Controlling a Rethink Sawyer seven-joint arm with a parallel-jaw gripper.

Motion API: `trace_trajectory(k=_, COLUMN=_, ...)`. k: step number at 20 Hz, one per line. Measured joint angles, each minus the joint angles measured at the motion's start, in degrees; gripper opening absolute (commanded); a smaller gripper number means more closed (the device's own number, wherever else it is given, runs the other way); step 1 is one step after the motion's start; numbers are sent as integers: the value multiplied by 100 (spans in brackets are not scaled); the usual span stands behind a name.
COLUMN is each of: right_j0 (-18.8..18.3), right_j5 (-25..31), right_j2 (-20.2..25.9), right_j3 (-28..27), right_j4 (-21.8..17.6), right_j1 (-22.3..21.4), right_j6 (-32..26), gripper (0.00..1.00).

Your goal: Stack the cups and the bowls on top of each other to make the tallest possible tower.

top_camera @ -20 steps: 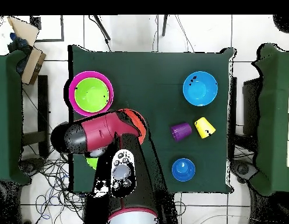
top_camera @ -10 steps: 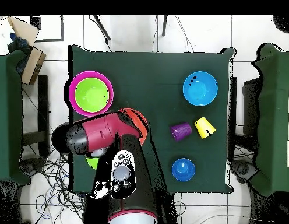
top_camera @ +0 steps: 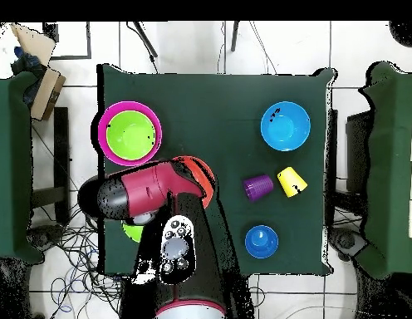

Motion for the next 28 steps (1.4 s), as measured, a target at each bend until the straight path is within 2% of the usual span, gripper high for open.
trace_trajectory(k=11, right_j0=88, right_j5=-1, right_j2=-16, right_j3=-1, right_j4=1, right_j1=202, right_j6=0, gripper=0)
trace_trajectory(k=28, right_j0=199, right_j5=-1, right_j2=-33, right_j3=-2, right_j4=1, right_j1=208, right_j6=0, gripper=0)
